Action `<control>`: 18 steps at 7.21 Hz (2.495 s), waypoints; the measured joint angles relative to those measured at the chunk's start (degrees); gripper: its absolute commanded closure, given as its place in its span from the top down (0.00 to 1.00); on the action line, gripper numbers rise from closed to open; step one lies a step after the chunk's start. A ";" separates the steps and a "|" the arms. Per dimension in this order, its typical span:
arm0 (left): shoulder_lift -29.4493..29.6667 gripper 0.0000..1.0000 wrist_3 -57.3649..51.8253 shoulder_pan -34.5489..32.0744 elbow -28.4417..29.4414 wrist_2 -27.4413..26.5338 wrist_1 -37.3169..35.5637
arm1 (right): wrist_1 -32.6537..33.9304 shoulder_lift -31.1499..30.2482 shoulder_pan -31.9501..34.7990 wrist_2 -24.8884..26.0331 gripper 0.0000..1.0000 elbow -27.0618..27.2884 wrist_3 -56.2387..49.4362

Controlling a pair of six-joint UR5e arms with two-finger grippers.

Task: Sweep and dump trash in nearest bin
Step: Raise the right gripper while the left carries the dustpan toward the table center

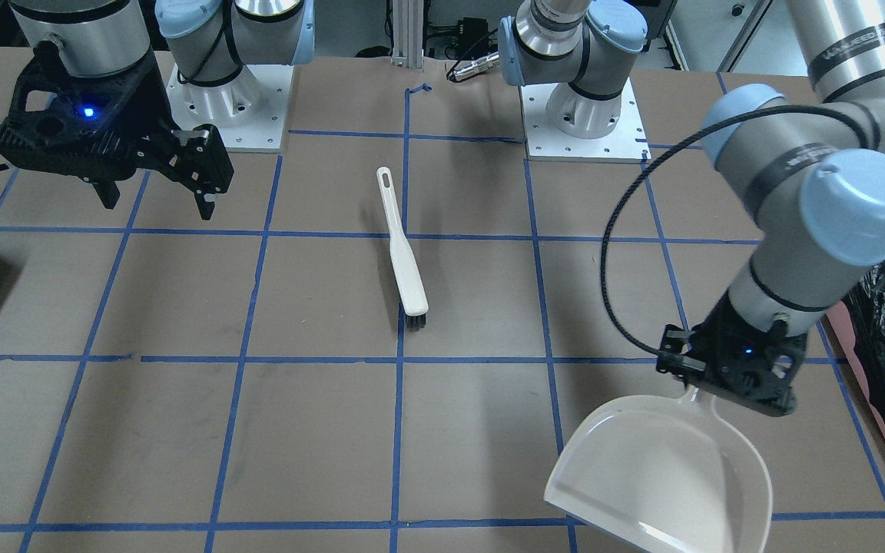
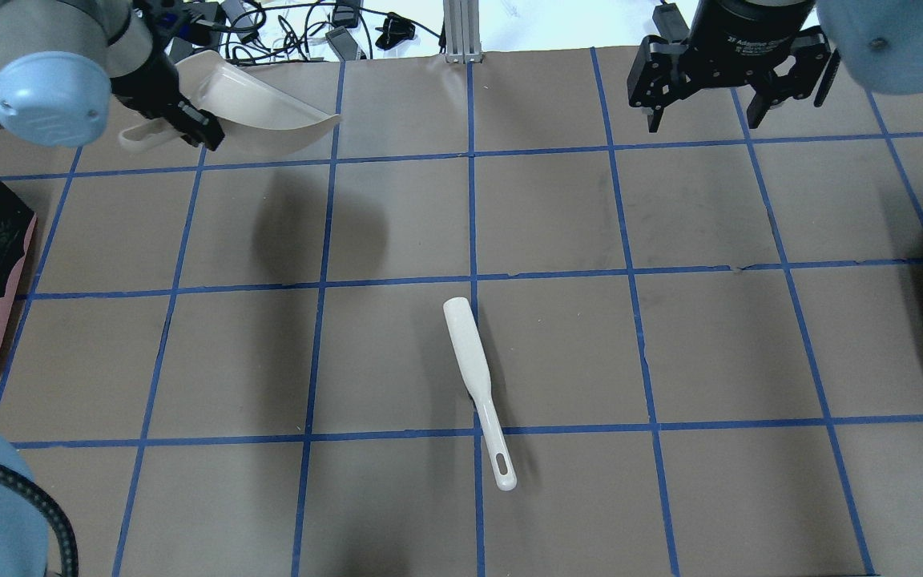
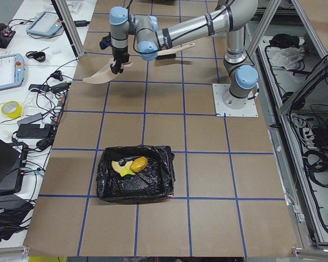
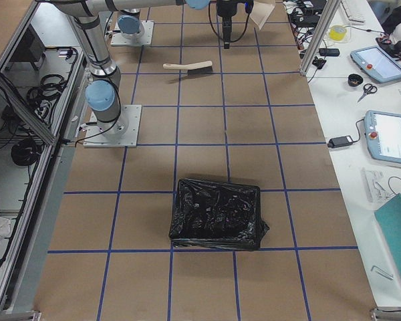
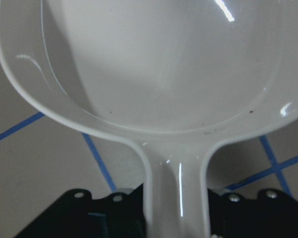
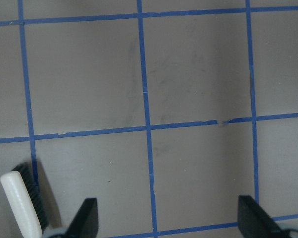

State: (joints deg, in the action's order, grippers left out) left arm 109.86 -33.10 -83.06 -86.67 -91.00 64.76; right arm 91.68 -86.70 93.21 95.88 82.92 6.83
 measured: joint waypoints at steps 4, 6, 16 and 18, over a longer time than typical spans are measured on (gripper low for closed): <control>2.62 0.00 21.23 -12.61 -2.88 0.40 -5.96 | -0.39 -0.37 -0.03 -4.90 1.00 0.07 0.12; 4.77 0.00 27.92 -17.44 -4.15 0.69 -10.34 | -0.73 -0.52 -0.10 -5.61 1.00 -0.11 0.16; 9.75 0.00 41.24 -26.94 -5.06 1.72 -14.96 | -0.14 -1.33 0.00 -5.23 1.00 0.03 -0.25; 10.05 0.00 42.69 -27.31 -5.12 2.17 -14.87 | -0.11 -1.36 0.04 -5.32 1.00 0.04 -0.31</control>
State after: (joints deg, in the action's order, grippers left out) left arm 119.90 9.60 -110.37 -91.78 -88.83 49.90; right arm 91.58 -88.06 93.25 90.56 82.96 6.52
